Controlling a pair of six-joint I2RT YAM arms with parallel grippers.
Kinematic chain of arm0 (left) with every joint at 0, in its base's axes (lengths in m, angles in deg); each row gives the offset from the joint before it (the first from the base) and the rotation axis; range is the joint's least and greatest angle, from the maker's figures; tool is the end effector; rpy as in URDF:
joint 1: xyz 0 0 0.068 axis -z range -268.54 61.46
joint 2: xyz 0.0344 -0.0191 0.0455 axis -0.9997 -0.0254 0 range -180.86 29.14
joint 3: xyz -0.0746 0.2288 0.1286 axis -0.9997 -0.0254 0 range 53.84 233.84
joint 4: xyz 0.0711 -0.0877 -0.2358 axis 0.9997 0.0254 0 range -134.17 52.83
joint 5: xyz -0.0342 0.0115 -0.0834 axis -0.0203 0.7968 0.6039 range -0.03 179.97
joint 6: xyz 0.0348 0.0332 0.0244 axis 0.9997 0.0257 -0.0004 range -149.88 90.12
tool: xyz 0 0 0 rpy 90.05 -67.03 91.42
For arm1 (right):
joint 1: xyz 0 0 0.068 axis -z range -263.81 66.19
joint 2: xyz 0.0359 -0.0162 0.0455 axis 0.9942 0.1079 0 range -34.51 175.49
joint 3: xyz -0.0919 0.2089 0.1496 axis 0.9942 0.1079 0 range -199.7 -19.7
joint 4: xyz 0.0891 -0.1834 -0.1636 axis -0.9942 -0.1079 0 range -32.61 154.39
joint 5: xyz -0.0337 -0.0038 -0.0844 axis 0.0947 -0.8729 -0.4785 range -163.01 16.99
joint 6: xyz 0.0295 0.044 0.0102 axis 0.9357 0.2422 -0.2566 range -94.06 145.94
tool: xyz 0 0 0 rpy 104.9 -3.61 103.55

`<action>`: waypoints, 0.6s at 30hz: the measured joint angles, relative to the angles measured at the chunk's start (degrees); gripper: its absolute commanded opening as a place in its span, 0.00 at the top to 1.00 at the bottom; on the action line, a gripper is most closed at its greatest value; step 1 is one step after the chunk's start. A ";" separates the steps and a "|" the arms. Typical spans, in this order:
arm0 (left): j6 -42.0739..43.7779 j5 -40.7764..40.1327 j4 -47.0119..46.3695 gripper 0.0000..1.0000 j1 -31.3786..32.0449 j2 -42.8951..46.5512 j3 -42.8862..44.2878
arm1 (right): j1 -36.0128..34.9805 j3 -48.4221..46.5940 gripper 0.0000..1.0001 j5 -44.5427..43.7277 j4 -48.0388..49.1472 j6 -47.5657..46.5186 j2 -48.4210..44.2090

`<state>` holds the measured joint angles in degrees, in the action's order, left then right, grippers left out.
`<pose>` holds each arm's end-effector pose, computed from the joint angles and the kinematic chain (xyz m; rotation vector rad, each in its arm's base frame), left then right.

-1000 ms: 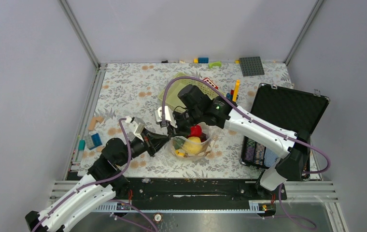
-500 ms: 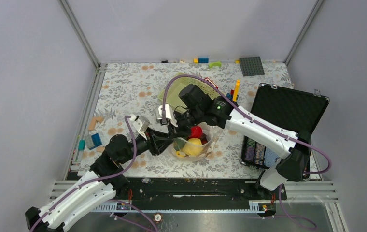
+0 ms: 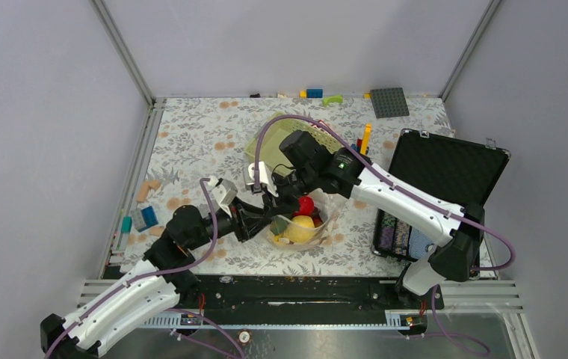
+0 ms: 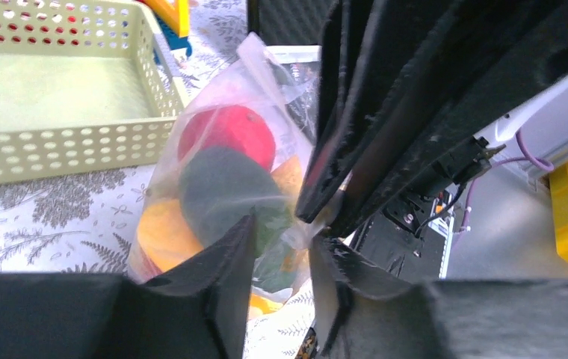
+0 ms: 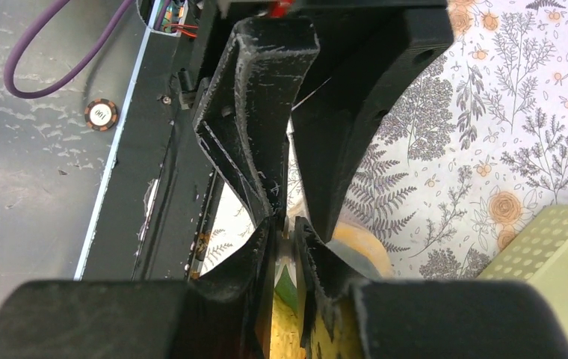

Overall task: Place the food in the zip-top bag and seal the zipper
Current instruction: Zip the zipper food storage bag at the center of the board.

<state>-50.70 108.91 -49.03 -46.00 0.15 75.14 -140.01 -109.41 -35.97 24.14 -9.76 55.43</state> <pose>0.1007 -0.1081 0.2629 0.5907 1.6338 -1.1012 0.1729 0.2969 0.3701 -1.8519 1.3095 0.9229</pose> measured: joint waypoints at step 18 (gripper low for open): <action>-1.77 0.68 -4.28 1.00 0.11 6.47 -4.07 | -0.70 0.35 0.95 -4.68 0.50 0.00 -0.61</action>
<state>-52.47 109.59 -53.31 -45.89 6.62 71.07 -140.71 -109.06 -40.65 24.64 -9.76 54.81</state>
